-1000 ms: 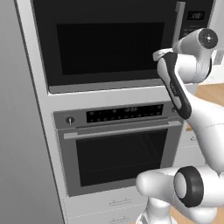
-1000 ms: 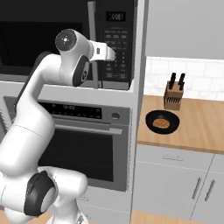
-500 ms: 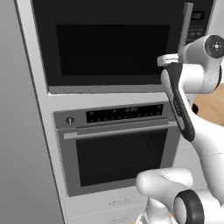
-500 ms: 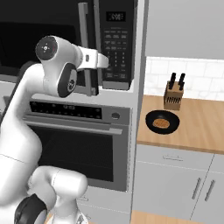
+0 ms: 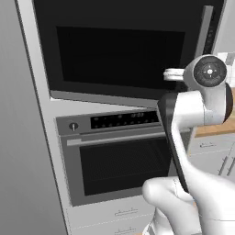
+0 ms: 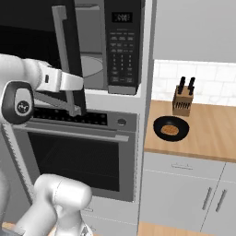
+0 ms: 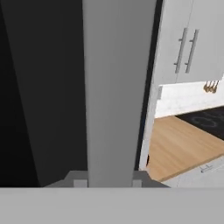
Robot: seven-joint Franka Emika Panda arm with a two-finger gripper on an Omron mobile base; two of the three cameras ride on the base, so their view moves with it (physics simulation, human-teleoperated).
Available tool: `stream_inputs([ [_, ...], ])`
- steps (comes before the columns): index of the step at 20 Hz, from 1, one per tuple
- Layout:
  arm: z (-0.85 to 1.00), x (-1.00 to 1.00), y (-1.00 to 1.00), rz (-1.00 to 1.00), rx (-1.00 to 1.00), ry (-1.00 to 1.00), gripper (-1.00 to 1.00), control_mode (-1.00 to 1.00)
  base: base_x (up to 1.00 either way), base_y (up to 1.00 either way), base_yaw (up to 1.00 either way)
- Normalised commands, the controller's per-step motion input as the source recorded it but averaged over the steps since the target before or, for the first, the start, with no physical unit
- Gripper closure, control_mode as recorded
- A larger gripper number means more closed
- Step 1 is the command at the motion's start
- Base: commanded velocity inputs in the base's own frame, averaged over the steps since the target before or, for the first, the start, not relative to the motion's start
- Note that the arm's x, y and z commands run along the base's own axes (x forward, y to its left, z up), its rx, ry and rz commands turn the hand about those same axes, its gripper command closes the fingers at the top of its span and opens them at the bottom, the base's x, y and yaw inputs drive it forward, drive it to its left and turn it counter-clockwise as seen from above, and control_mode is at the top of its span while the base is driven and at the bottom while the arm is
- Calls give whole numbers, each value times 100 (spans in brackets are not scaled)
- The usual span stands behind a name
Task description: Open the microwave, place the bowl with waffle inside the microwave, then close the microwave door and turn it on.
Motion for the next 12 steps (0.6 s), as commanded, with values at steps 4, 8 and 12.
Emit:
stream_inputs([
  [4, 0, -100, 44, -18, -1, 0, 100, -100, 0, 0, 0],
  [8, 0, -100, 73, -9, -6, -10, 100, -100, 0, 0, 0],
  [12, -8, -62, 82, -2, -6, -10, 100, -100, 0, 0, 0],
])
